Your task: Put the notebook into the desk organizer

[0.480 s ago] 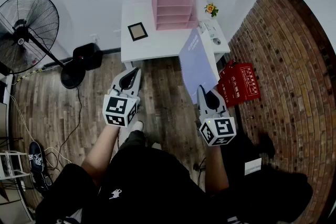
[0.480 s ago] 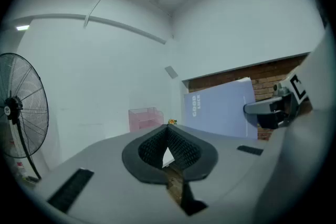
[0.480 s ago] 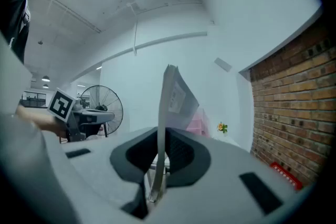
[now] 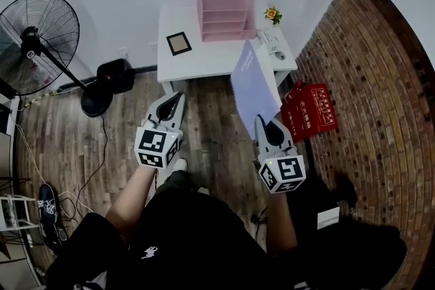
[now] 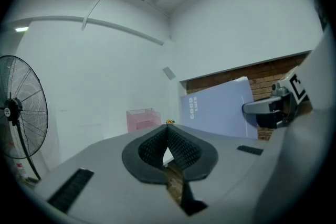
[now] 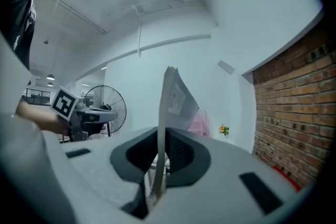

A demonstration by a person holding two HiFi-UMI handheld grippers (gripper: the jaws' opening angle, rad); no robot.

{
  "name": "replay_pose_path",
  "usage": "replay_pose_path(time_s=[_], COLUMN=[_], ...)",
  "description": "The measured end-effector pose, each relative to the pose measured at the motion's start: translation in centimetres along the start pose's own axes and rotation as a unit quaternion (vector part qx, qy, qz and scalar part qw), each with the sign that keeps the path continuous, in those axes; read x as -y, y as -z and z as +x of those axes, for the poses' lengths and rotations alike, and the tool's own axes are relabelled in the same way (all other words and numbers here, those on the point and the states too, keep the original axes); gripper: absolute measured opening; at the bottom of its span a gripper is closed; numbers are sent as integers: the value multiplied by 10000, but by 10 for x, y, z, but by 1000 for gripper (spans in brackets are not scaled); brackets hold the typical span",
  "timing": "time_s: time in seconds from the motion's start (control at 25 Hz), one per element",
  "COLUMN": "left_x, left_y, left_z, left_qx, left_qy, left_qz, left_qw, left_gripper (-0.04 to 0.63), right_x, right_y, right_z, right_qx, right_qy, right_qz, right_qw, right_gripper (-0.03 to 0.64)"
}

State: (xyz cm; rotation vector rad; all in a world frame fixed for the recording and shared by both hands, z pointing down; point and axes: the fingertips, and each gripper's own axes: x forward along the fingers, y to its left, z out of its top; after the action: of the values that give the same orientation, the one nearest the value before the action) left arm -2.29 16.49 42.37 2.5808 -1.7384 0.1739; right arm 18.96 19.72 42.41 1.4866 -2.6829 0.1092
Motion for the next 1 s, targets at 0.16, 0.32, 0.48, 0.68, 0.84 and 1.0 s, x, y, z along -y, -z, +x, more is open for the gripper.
replay_pose_path(time_s=[0.16, 0.32, 0.48, 0.68, 0.84, 1.0], left_x=[-2, -4, -15, -25, -40, -55], left_y=[1, 4, 10, 5, 0, -4], left_z=[3, 11, 26, 58, 87, 116], left_qx=[-16, -49, -72, -6, 23, 16], left_qy=[-11, 42, 83, 203, 267, 354], left_qz=[-8, -32, -65, -101, -129, -141], left_qw=[10000, 10000, 9999, 9997, 9996, 9993], left_gripper=[3, 2, 2, 2, 3, 3], right_x=[2, 7, 11, 25, 38, 50], right_y=[-2, -1, -2, -9, -15, -20], right_z=[1, 7, 22, 46, 70, 97], right_qx=[8, -16, 6, 37, 28, 6], right_qy=[-15, 34, 97, 202, 296, 366], right_qz=[-2, -13, -49, -91, -122, -118], right_qw=[10000, 10000, 9999, 9997, 9995, 9993], right_gripper=[32, 32, 31, 32, 31, 31])
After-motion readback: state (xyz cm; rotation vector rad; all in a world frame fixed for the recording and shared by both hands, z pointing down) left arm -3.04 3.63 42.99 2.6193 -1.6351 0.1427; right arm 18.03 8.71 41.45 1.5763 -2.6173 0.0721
